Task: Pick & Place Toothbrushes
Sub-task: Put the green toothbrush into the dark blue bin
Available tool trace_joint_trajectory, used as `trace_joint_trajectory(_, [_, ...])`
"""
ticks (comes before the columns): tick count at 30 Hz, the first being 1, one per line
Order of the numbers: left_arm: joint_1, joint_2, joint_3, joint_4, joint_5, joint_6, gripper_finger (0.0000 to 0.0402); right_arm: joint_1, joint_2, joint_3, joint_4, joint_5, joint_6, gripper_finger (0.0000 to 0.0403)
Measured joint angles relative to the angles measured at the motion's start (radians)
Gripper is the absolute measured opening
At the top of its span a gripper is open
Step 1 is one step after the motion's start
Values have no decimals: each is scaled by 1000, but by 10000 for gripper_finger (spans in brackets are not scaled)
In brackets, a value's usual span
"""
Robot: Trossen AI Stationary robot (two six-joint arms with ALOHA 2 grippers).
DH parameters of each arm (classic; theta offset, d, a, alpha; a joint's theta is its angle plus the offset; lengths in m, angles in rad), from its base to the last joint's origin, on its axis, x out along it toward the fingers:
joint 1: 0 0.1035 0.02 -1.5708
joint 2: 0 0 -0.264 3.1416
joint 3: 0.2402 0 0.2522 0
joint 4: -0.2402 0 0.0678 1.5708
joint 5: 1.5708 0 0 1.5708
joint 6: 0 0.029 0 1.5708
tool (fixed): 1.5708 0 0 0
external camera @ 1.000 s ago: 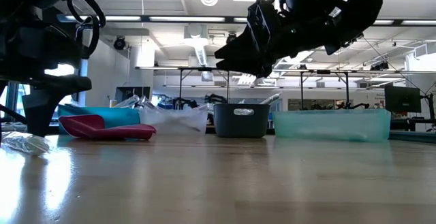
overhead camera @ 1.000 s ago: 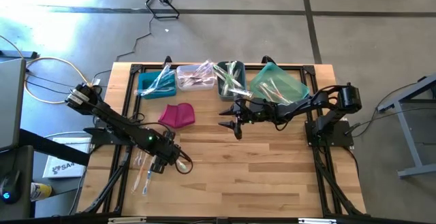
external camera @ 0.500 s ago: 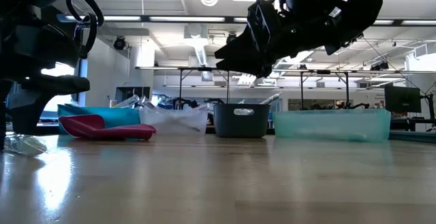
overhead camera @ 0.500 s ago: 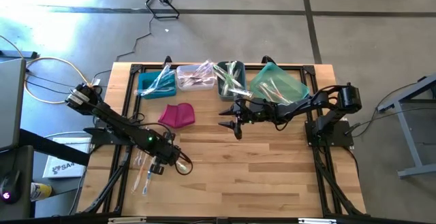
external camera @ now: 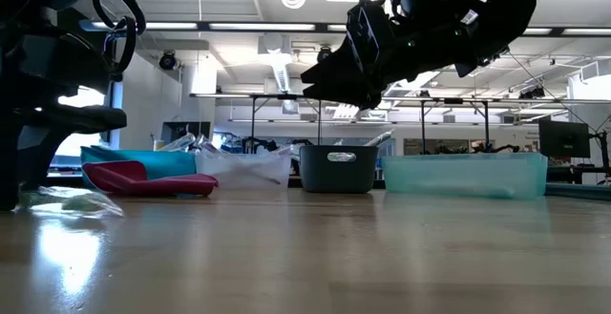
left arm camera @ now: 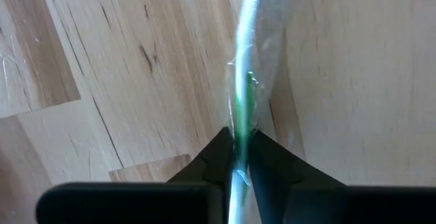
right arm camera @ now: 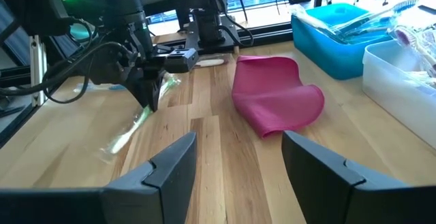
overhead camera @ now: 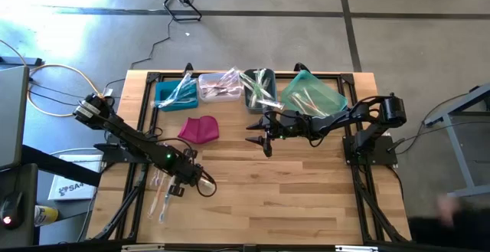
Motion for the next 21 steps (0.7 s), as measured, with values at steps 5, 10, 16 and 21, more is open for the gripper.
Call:
trace_joint_trajectory(5, [0,0,0,1,0,0,23,0,0,0,0,0,0,207])
trace_joint_trajectory(10, [0,0,0,2,0,0,24,0,0,0,0,0,0,207])
trace_joint_trajectory(16, [0,0,0,3,0,0,26,0,0,0,0,0,2,207])
trace_joint_trajectory(21, [0,0,0,4,0,0,26,0,0,0,-1,0,3,207])
